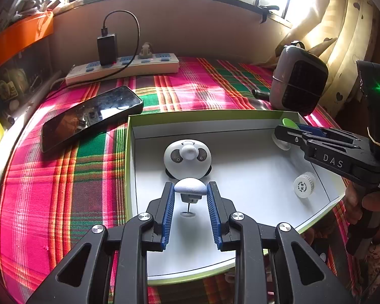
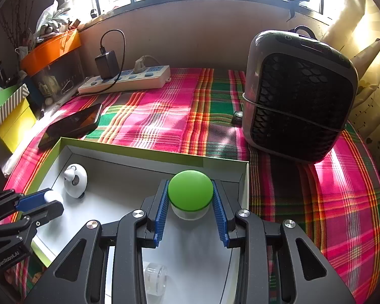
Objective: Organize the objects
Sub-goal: 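Lower and open the right gripper on the green stand while the left releases the knob in the box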
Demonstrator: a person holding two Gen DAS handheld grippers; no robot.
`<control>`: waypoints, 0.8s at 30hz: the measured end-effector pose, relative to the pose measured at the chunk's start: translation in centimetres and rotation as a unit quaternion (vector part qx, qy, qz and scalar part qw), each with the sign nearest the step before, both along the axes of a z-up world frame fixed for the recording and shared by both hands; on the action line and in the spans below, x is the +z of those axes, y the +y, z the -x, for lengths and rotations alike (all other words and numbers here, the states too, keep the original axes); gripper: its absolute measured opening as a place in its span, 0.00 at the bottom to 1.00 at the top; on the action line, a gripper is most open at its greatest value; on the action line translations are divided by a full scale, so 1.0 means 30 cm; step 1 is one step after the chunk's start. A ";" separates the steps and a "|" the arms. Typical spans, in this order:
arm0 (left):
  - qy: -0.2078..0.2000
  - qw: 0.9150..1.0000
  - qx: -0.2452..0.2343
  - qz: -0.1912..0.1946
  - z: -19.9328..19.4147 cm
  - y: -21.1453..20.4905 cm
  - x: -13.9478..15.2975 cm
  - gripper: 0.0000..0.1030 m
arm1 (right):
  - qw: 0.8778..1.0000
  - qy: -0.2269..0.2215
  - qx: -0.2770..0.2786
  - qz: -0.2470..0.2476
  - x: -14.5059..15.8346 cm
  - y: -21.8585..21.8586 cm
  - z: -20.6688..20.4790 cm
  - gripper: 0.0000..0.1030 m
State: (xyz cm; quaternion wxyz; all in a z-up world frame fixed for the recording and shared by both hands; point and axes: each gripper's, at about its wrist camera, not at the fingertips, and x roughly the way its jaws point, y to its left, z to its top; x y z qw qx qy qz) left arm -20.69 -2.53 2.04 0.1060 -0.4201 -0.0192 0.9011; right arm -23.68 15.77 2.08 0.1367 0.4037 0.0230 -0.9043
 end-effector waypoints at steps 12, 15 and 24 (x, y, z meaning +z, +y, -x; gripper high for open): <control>0.000 1.000 0.001 0.009 0.007 0.003 -0.003 0.24 | 1.000 0.001 0.004 -0.004 -0.004 -0.004 -0.003 0.34; 0.001 1.000 0.000 0.009 0.007 0.004 -0.004 0.24 | 1.000 0.000 0.006 -0.007 -0.007 -0.008 -0.002 0.34; 0.001 1.000 -0.001 0.008 0.005 0.006 -0.003 0.26 | 1.000 0.001 0.008 -0.011 -0.009 -0.008 -0.002 0.34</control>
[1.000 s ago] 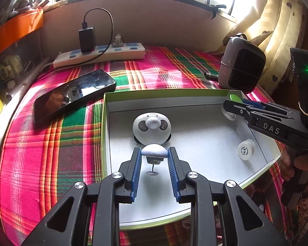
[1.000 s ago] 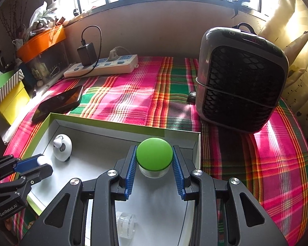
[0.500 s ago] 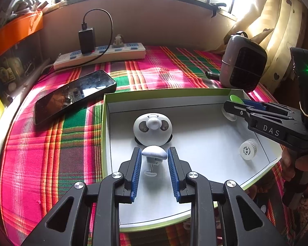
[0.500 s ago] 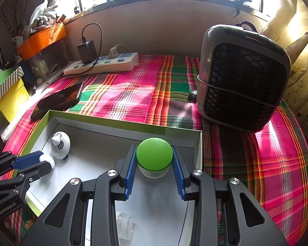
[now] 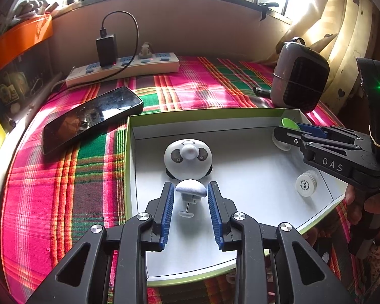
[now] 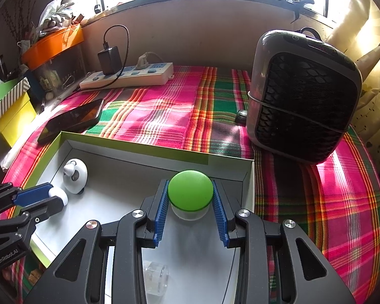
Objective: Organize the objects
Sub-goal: 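Lower and open the right gripper on the green stand while the left releases the knob in the box, then withdraw both grippers from the box toward the objects on the blanket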
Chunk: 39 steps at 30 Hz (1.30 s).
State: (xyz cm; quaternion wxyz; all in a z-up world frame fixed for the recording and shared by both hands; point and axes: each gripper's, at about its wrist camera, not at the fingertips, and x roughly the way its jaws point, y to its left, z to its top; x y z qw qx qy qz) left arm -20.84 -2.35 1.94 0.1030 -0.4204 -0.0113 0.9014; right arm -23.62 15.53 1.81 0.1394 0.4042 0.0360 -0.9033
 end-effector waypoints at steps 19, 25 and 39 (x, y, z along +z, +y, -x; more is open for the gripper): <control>0.002 1.000 -0.001 -0.013 -0.016 -0.005 0.022 0.39 | 1.000 0.017 -0.006 0.002 0.030 -0.005 -0.028 0.43; 0.007 1.000 0.002 -0.009 -0.044 -0.007 0.039 0.41 | 1.000 0.024 -0.011 0.003 0.051 -0.005 -0.057 0.44; 0.034 0.999 0.005 -0.001 -0.147 -0.005 0.103 0.41 | 0.999 0.045 -0.016 0.013 0.111 -0.005 -0.182 0.44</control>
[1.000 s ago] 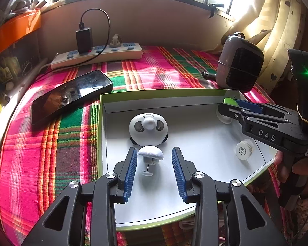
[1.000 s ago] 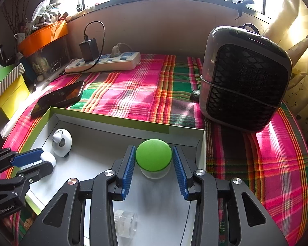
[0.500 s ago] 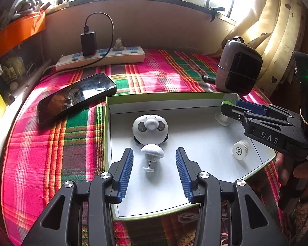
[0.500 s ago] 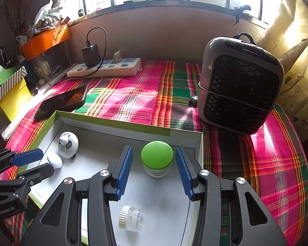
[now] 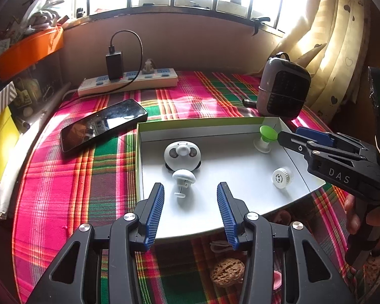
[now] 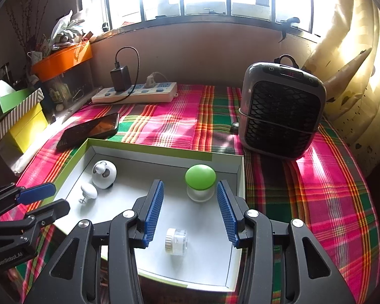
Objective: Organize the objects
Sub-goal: 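Withdraw both grippers from the box toward the objects on the blanket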
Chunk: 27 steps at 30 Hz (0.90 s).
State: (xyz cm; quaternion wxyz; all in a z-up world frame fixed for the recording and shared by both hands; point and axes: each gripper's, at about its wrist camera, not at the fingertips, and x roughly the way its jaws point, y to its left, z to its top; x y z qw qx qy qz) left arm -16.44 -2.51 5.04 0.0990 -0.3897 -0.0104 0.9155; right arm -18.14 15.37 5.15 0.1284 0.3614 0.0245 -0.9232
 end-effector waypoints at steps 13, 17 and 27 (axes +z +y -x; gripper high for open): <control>0.012 1.000 0.009 -0.009 -0.106 -0.026 0.026 0.41 | 1.000 0.010 0.002 0.015 0.020 -0.006 -0.135 0.44; 0.014 1.000 0.008 -0.018 -0.146 -0.034 0.026 0.41 | 1.000 0.013 0.005 0.022 0.024 -0.006 -0.182 0.44; 0.003 0.999 0.004 -0.036 -0.221 -0.055 -0.006 0.41 | 1.000 0.008 0.004 0.019 -0.010 -0.010 -0.294 0.49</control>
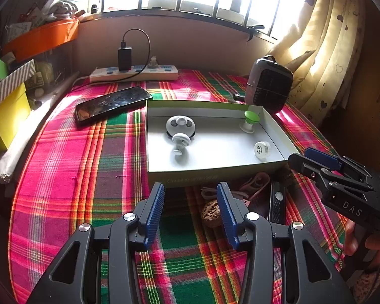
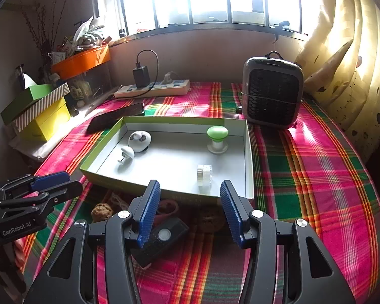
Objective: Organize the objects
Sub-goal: 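Withdraw both grippers from the box toward the objects on the blanket, then grasp the brown walnut with the left gripper while the right grasps the black remote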
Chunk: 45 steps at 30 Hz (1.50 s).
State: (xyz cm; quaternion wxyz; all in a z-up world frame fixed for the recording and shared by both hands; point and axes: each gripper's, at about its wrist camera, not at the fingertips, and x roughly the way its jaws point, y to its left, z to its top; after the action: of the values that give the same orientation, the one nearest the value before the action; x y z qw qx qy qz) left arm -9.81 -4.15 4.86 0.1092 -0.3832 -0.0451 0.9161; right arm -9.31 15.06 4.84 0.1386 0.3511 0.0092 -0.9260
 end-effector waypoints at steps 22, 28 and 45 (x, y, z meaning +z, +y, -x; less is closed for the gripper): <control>-0.028 1.000 0.005 -0.013 -0.053 -0.061 -0.079 0.41 | 0.997 -0.074 -0.015 0.008 -0.116 -0.073 -0.034 0.50; -0.031 0.999 0.001 -0.016 -0.046 -0.060 -0.085 0.41 | 0.996 -0.088 -0.023 -0.002 -0.131 -0.081 -0.025 0.51; -0.042 0.998 -0.026 -0.028 -0.017 -0.026 -0.095 0.41 | 0.994 -0.092 -0.032 -0.050 -0.135 -0.027 -0.056 0.53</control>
State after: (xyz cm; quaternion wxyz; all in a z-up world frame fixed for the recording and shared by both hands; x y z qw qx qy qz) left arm -9.32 -4.94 2.01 0.1412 -0.4196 -0.0652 0.8943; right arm -7.62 14.25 0.78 0.0912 0.4413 0.0314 -0.8921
